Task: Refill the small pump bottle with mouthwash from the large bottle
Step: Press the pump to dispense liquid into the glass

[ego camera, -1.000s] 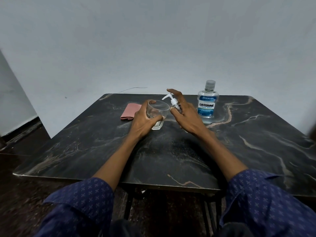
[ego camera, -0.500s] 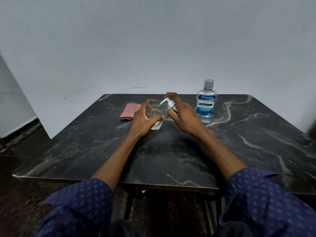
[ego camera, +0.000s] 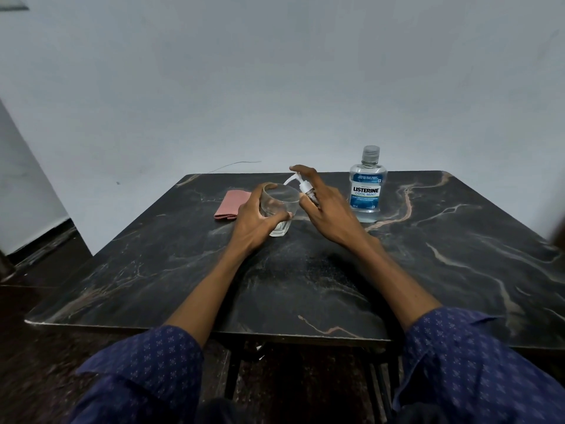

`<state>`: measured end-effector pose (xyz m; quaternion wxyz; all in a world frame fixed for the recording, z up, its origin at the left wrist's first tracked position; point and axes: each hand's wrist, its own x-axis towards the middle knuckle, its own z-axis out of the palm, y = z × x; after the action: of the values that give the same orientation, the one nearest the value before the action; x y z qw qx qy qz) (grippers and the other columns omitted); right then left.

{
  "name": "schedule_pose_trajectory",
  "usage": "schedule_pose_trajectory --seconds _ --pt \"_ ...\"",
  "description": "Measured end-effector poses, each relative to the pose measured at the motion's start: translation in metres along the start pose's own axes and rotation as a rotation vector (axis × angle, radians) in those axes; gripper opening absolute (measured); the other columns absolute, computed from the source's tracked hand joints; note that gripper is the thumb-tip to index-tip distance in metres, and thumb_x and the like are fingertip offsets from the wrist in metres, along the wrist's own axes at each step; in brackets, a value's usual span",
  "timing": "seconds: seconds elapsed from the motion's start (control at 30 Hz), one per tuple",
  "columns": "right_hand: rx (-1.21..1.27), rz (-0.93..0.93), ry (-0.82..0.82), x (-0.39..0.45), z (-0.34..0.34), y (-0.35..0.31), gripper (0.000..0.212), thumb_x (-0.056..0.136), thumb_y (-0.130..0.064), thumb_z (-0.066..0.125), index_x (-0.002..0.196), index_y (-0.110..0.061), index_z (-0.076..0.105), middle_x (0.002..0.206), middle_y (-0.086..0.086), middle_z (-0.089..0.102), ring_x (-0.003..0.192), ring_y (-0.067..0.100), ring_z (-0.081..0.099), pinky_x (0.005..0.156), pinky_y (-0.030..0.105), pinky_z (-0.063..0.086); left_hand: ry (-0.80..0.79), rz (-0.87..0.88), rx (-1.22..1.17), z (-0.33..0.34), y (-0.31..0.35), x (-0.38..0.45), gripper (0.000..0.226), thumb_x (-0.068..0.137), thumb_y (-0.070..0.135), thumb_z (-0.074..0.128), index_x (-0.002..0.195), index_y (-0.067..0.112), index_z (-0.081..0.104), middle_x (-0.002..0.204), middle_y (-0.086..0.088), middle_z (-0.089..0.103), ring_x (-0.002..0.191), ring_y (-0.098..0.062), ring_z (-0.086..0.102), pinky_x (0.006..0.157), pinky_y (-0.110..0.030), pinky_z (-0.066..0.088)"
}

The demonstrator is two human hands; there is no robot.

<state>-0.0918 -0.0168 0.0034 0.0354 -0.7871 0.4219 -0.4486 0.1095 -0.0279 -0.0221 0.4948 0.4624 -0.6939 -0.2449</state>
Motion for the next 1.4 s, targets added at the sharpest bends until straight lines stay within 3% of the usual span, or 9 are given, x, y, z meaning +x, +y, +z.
schedule_pose_trajectory --seconds 0.3,0.47,0.6,0.7,0.83,0.93,1.07,1.23,1.4 --pt "-0.028 -0.014 -0.002 0.0016 0.0042 0.0039 0.035 0.103 -0.031 0.048 0.136 -0.036 0.038 0.06 -0.008 0.048 0.053 0.004 0.05 0.047 0.014 0.039 0.004 -0.005 0.016 -0.0002 0.0003 -0.0005 0.062 0.079 0.041 0.088 0.133 0.043 0.057 0.101 0.021 0.075 0.098 0.007 0.067 0.082 -0.025 0.053" --pt "-0.063 0.025 -0.045 -0.0001 0.0025 0.0043 0.029 0.104 -0.031 0.052 0.13 -0.034 0.04 0.064 0.001 0.056 0.053 0.014 0.052 0.049 0.033 0.042 -0.006 -0.004 0.0 -0.0012 0.0021 -0.0001 0.063 0.081 0.039 0.088 0.135 0.041 0.057 0.109 0.012 0.078 0.106 -0.003 0.07 0.09 -0.031 0.057" --pt "0.041 0.047 0.013 -0.0005 0.0003 0.0007 0.038 0.103 -0.036 0.047 0.14 -0.041 0.038 0.067 -0.007 0.056 0.056 0.002 0.054 0.049 0.012 0.037 -0.004 -0.021 -0.02 -0.0025 0.0019 -0.0013 0.063 0.08 0.044 0.087 0.135 0.044 0.056 0.111 0.017 0.077 0.111 -0.002 0.068 0.089 -0.029 0.054" --pt "0.037 0.054 -0.015 -0.001 -0.0015 -0.0018 0.047 0.103 -0.034 0.046 0.146 -0.048 0.036 0.079 -0.005 0.063 0.06 0.005 0.055 0.055 0.024 0.041 -0.011 -0.044 -0.047 -0.0039 0.0029 -0.0017 0.066 0.075 0.053 0.087 0.134 0.051 0.057 0.114 0.025 0.073 0.114 0.005 0.064 0.092 -0.028 0.053" --pt "0.017 0.04 -0.036 -0.0039 -0.0021 -0.0017 0.047 0.104 -0.033 0.046 0.148 -0.047 0.036 0.07 -0.011 0.055 0.059 0.002 0.053 0.054 0.025 0.039 -0.038 -0.07 -0.089 -0.0037 0.0016 0.0005 0.076 0.07 0.061 0.09 0.138 0.057 0.057 0.141 0.005 0.064 0.128 -0.019 0.063 0.11 -0.046 0.054" --pt "0.017 0.04 -0.033 -0.0026 -0.0028 0.0011 0.048 0.105 -0.029 0.046 0.149 -0.046 0.036 0.072 -0.01 0.058 0.058 0.006 0.052 0.056 0.022 0.041 -0.05 -0.067 -0.097 -0.0038 0.0023 0.0011 0.08 0.067 0.062 0.09 0.139 0.057 0.057 0.142 0.0 0.063 0.127 -0.019 0.064 0.11 -0.049 0.054" --pt "0.002 0.038 -0.025 -0.0023 -0.0005 0.0022 0.042 0.105 -0.031 0.045 0.145 -0.042 0.036 0.077 -0.03 0.059 0.058 0.001 0.053 0.048 0.012 0.037 -0.051 -0.074 -0.09 -0.0039 0.0025 0.0013 0.079 0.068 0.06 0.091 0.14 0.056 0.057 0.142 -0.001 0.065 0.128 -0.02 0.064 0.111 -0.05 0.054" --pt "-0.051 0.037 -0.018 -0.0011 0.0012 0.0055 0.031 0.103 -0.032 0.047 0.133 -0.035 0.038 0.061 -0.007 0.049 0.052 0.004 0.05 0.045 0.015 0.033 -0.048 -0.078 -0.089 -0.0035 0.0031 0.0014 0.079 0.069 0.057 0.092 0.14 0.054 0.058 0.139 0.0 0.067 0.125 -0.019 0.066 0.11 -0.049 0.054" --pt "-0.097 0.075 -0.012 -0.0041 0.0018 0.002 0.03 0.104 -0.031 0.05 0.133 -0.032 0.039 0.06 -0.004 0.05 0.05 0.008 0.048 0.049 0.03 0.039 -0.051 -0.083 -0.094 -0.0041 0.0032 0.0014 0.079 0.07 0.055 0.092 0.141 0.053 0.058 0.139 0.0 0.067 0.127 -0.02 0.066 0.111 -0.05 0.054"
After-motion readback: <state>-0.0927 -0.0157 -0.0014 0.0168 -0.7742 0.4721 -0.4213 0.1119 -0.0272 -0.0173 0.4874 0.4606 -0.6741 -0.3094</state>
